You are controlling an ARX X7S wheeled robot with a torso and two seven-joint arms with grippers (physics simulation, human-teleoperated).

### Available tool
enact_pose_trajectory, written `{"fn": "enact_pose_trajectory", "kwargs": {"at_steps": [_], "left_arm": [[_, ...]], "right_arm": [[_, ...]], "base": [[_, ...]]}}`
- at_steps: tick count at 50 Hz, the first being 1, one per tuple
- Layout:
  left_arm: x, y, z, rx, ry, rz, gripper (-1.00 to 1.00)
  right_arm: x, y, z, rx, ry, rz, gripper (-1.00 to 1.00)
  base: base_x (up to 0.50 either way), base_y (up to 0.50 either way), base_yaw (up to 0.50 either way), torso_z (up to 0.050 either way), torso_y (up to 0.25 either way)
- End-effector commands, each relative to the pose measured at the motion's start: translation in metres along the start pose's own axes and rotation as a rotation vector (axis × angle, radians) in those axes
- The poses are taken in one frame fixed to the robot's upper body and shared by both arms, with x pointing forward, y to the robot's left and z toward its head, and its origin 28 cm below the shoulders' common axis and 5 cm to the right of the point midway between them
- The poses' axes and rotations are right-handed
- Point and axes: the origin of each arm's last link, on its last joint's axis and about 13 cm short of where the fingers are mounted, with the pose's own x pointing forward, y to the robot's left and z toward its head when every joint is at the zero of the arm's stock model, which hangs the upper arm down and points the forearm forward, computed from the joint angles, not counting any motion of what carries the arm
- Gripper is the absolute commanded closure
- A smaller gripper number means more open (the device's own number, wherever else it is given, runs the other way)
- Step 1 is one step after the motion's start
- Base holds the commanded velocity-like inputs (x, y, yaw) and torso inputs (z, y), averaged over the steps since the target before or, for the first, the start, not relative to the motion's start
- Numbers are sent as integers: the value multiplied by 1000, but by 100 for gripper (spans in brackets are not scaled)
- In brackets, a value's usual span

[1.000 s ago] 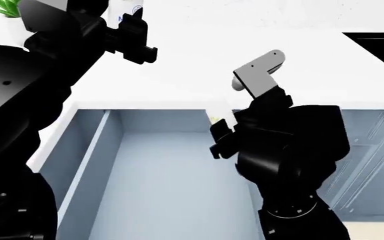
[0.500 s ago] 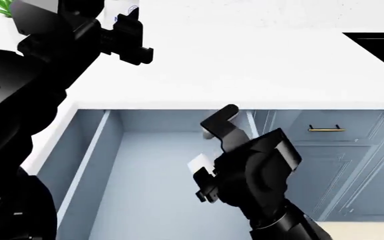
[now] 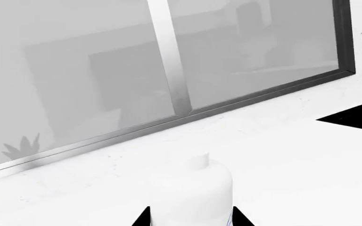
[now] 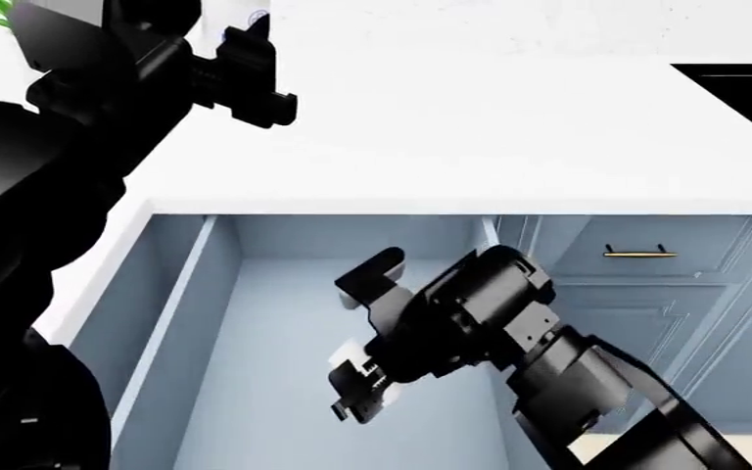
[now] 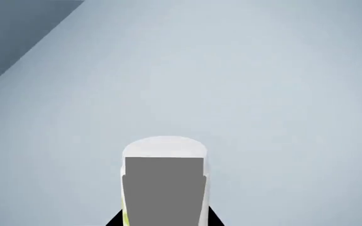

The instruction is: Pick and place the shaker into the drawer. Then close the cabinet.

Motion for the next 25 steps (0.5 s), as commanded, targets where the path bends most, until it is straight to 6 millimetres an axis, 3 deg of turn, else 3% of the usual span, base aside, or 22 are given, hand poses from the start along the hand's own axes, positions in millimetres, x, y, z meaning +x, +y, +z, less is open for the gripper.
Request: {"fn": "enact_pose_trajectory", "kwargs": {"at_steps": [1, 25], "left_arm": [[1, 0, -2, -9, -2, 1, 100], [-2, 3, -2, -9, -2, 13, 100]], "right_arm": [[10, 8, 2, 71, 22, 37, 100], [31, -26, 0, 181, 23, -210, 100]], "base": [[0, 0, 0, 0, 0], [0, 0, 0, 0, 0]]}}
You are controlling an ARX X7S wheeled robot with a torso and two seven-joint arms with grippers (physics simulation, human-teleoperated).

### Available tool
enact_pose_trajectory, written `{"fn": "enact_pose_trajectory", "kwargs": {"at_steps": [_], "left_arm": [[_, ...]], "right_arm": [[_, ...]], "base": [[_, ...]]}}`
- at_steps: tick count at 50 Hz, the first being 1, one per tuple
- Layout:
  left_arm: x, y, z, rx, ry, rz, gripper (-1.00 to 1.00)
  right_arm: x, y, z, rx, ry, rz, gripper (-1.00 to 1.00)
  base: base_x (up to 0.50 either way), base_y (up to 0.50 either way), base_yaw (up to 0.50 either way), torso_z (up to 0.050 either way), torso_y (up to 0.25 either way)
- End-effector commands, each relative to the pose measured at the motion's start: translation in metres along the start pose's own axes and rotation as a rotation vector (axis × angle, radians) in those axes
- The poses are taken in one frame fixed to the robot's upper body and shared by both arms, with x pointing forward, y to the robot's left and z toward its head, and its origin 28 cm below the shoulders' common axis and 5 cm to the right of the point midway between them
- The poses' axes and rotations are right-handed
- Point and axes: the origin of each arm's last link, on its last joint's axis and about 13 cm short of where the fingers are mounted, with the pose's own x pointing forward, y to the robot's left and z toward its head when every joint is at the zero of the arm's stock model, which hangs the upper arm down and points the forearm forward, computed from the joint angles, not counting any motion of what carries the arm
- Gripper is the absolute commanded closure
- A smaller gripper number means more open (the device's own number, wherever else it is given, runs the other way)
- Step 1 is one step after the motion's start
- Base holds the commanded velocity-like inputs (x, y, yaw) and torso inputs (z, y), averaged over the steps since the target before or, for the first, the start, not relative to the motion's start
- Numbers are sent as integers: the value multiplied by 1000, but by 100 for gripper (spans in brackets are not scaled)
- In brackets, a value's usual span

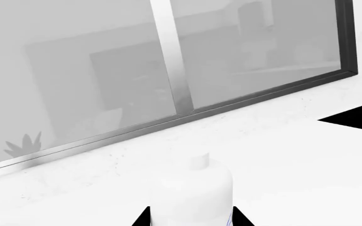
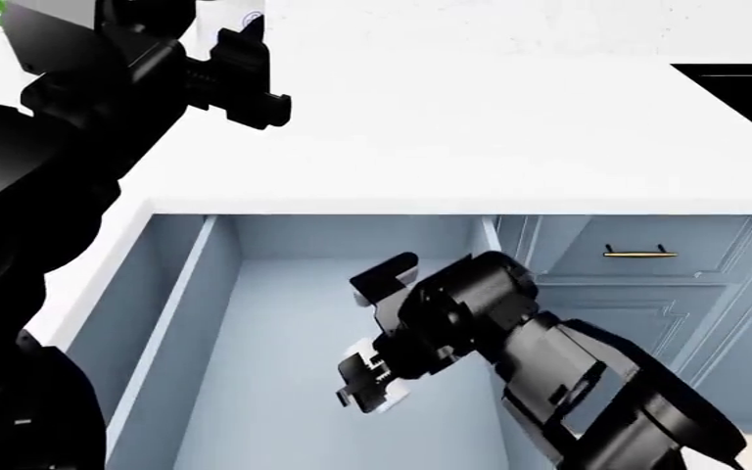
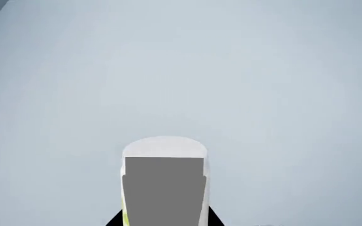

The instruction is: Pick and place the shaker into the drawer. Then close the cabinet.

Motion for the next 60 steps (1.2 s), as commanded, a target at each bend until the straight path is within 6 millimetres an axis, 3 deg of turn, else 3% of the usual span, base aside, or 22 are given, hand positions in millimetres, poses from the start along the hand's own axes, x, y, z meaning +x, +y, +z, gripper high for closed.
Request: {"fn": "enact_pose_trajectory", "kwargs": {"at_steps": [1, 31, 32, 39, 45, 49, 55, 60], "left_arm": [[-1, 1, 0, -3, -3, 7, 100], [-2, 1, 1, -1, -3, 5, 100], [-2, 1, 0, -1, -2, 5, 100], [-1, 0, 0, -2, 0, 2, 100], [2, -1, -4, -4, 4, 0, 100], [3, -2, -6, -2, 10, -1, 100], [5, -4, -13, -3, 27, 4, 100], [6, -4, -14, -1, 35, 10, 100]], "right_arm": [[7, -16, 1, 68, -26, -128, 100], [21, -28, -18, 105, 26, -121, 100], [21, -28, -18, 106, 26, -119, -100], [14, -29, -10, 118, -1, -104, -100], [-10, -30, 16, 118, -96, -116, -100], [-52, -25, 25, 108, -199, -146, -100], [-130, -7, 32, 101, -397, -170, -100], [-168, 2, 30, 115, -502, -200, -100]], "base": [[0, 0, 0, 0, 0], [0, 0, 0, 0, 0], [0, 0, 3, 0, 0], [0, 0, 0, 0, 0], [0, 0, 0, 2, 2], [0, 0, 0, 0, 0], [0, 0, 0, 0, 0], [0, 0, 0, 0, 0]]}}
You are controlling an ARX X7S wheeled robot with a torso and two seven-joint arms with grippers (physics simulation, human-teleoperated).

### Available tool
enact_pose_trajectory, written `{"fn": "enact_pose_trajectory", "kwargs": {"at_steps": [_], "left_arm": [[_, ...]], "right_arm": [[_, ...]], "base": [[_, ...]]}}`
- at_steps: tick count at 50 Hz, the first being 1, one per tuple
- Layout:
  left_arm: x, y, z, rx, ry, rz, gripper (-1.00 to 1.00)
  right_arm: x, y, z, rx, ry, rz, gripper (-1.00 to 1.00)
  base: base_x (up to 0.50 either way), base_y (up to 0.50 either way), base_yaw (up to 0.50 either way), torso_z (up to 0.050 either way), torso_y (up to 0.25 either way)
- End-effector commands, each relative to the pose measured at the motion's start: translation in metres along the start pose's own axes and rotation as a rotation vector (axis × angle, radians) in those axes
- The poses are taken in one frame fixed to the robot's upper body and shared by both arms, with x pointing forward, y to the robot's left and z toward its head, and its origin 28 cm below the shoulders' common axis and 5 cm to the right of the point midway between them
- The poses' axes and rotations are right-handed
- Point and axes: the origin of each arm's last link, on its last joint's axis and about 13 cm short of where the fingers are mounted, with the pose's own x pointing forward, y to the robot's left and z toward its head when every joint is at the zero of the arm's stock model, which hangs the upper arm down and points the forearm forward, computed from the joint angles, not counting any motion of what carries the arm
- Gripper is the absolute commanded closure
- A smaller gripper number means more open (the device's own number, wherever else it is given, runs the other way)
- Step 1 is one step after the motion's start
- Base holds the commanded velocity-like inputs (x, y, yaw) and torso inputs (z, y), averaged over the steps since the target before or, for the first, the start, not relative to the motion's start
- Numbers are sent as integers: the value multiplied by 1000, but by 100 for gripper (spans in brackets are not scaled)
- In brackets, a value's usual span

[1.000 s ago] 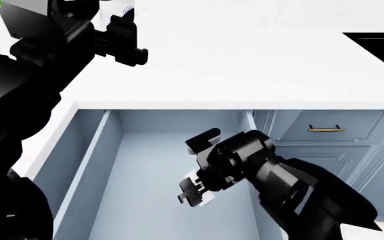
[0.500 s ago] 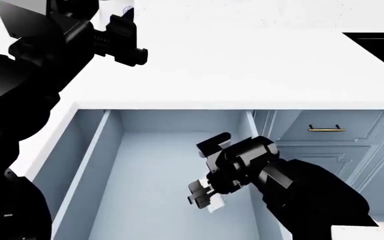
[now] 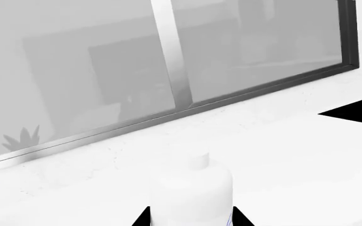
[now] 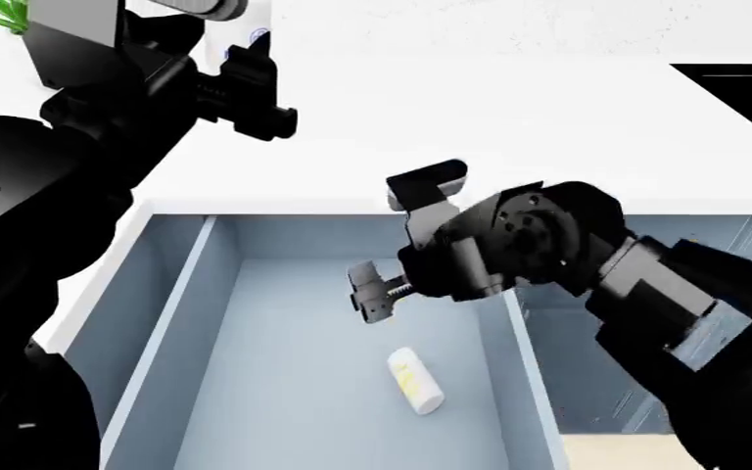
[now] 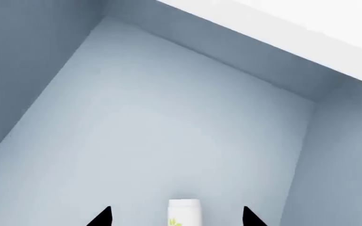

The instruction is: Pick and place the shaker into the drawer. Then close the cabinet.

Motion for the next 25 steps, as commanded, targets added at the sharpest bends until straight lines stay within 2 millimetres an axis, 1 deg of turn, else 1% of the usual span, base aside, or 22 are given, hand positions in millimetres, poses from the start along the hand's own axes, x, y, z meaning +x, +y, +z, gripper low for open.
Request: {"fn": "enact_pose_trajectory", "kwargs": {"at_steps": [1, 11, 17, 20, 25], "left_arm": [[3, -2, -6, 0, 16, 12, 100], [5, -2, -14, -2, 52, 30, 100], [3, -5, -28, -4, 146, 11, 100], [2, -9, -41, -21, 220, -23, 100], [-1, -19, -61, -47, 344, -90, 100]], "right_arm": [[-98, 8, 25, 0, -261, -55, -100], [-153, 10, 29, 14, -436, -124, -100], [-179, 11, 30, 2, -505, -151, -100], [-189, 11, 31, 1, -531, -159, -100], [-194, 9, 30, 5, -549, -173, -100]], "base": [[0, 0, 0, 0, 0], [0, 0, 0, 0, 0], [0, 0, 0, 0, 0], [0, 0, 0, 0, 0], [0, 0, 0, 0, 0]]}}
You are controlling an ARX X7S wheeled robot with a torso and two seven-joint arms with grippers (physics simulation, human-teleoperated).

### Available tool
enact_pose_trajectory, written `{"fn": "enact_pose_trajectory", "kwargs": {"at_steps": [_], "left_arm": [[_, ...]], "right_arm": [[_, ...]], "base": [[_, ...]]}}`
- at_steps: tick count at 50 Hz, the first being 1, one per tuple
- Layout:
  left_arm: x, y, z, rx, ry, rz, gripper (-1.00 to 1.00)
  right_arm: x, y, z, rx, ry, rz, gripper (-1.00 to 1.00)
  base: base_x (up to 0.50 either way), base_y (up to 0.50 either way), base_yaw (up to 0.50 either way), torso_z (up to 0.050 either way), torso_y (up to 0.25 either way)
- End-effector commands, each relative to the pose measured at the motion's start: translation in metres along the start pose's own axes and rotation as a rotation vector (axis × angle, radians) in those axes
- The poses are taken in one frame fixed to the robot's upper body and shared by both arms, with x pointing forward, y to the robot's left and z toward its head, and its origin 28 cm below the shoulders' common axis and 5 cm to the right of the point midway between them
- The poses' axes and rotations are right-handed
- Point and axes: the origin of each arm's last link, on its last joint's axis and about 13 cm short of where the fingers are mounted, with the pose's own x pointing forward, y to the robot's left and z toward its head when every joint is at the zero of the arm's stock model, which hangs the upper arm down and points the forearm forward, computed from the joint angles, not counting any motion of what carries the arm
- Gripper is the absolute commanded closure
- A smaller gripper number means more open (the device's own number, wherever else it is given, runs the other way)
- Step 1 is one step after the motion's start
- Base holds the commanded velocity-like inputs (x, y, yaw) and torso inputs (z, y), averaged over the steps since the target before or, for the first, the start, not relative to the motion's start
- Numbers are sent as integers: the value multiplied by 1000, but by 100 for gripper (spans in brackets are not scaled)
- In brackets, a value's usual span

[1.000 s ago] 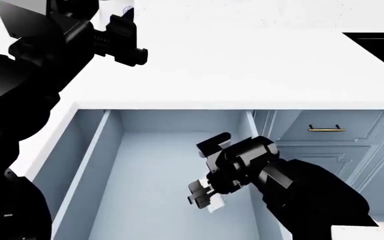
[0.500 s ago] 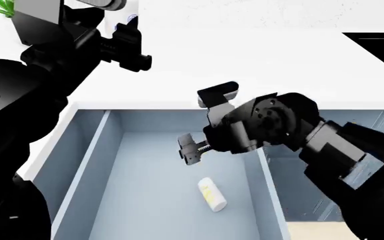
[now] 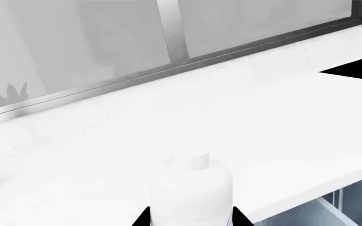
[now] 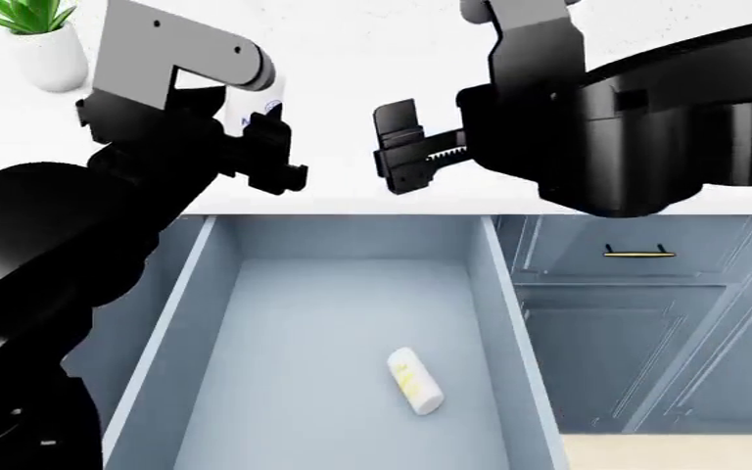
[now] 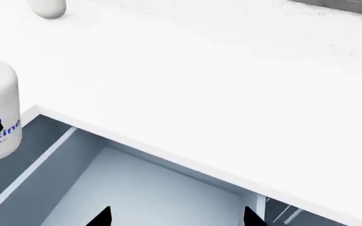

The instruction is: Pick and place the shaker into the drawer. Then close the cabinet.

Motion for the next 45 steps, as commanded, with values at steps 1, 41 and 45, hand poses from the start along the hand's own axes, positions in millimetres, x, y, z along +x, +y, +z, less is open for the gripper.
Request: {"fn": "enact_pose_trajectory", "kwargs": {"at_steps": [1, 41, 45], "left_arm": [[2, -13, -33, -37, 209, -94, 100], [52, -68, -137, -138, 721, -252, 100], [59, -68, -146, -152, 741, -235, 100]], "right_arm": [[-34, -4, 13, -10, -103, -47, -100], [-33, -16, 3, 46, -119, -80, -100], [-33, -17, 1, 50, -117, -81, -100]], "base": [[0, 0, 0, 0, 0], [0, 0, 0, 0, 0], [0, 0, 0, 0, 0]]}}
